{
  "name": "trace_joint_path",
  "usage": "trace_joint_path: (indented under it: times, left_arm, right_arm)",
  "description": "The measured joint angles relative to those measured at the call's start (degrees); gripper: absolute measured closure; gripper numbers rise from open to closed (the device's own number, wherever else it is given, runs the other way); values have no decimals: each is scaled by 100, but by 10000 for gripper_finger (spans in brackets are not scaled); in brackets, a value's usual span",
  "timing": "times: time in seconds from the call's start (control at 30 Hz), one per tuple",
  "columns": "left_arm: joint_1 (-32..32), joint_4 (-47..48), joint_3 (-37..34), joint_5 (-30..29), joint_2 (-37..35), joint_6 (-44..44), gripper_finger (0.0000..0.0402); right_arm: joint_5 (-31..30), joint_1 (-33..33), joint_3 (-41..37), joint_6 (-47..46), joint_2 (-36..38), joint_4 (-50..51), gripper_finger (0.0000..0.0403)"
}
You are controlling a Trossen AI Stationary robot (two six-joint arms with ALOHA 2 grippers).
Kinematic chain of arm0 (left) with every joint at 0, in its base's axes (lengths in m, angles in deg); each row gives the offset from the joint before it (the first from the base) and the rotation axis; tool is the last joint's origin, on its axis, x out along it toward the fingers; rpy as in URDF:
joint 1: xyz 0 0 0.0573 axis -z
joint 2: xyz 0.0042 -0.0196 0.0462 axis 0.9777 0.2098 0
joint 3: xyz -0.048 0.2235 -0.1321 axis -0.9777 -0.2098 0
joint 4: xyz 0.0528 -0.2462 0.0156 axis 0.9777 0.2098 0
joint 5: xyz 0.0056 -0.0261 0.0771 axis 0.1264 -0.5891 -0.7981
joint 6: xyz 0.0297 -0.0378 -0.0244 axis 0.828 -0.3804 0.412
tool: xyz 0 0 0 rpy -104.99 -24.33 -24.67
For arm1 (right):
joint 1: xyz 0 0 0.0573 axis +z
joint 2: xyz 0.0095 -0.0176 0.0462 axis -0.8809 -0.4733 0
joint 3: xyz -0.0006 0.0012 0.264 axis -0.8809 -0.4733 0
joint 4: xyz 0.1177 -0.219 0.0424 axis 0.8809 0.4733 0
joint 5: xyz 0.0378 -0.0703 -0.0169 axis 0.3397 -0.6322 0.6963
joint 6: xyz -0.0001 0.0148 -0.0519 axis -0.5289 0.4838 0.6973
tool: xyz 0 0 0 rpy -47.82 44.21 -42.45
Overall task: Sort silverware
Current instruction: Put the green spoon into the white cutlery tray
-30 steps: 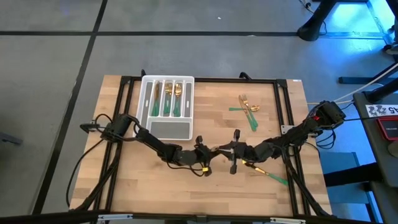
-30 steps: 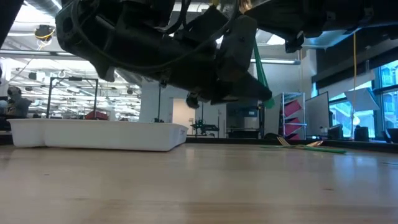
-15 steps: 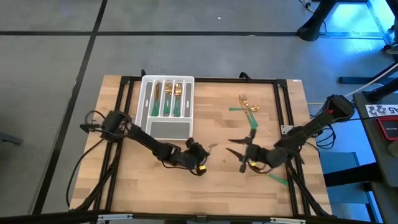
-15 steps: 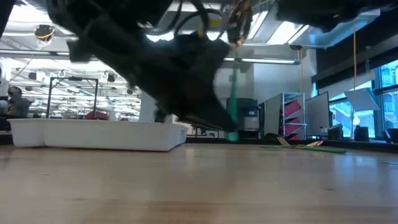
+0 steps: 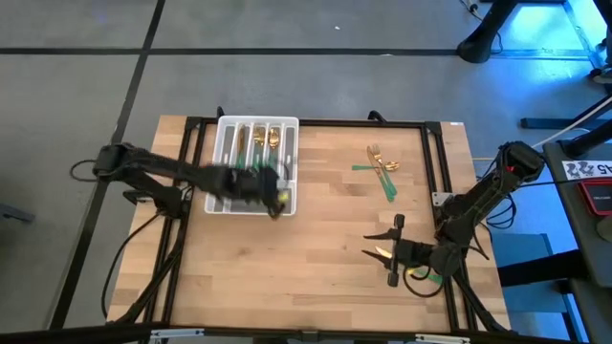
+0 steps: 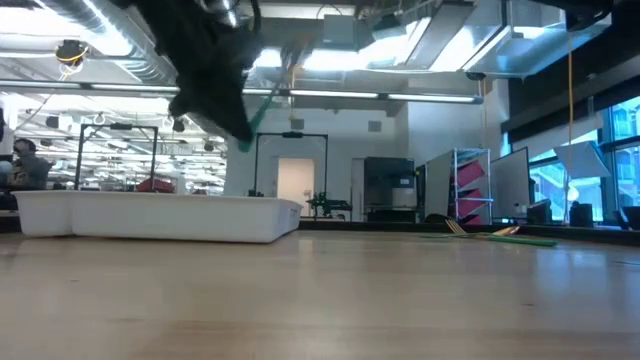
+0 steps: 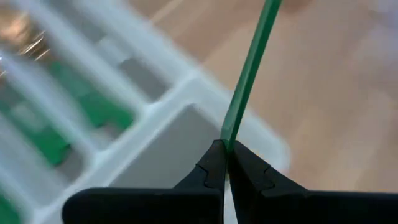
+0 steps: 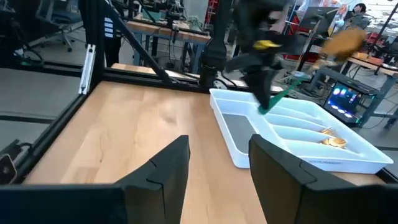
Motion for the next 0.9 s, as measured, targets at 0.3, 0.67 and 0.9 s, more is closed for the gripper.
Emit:
trace_joint_path:
  times: [0.3, 0.67, 0.9]
  left_arm:
    - [-3145, 1089, -8, 3310, 92, 285, 401]
    - [-4234, 914, -7, 4479, 1118, 52, 401]
    - [-4228, 437, -1, 4539, 1502, -158, 401]
  right_arm:
    - [63, -9, -4, 0, 0, 195, 237]
    - [109, -11, -5, -186, -2, 653, 237]
    - [109, -11, -7, -195, -2, 710, 237]
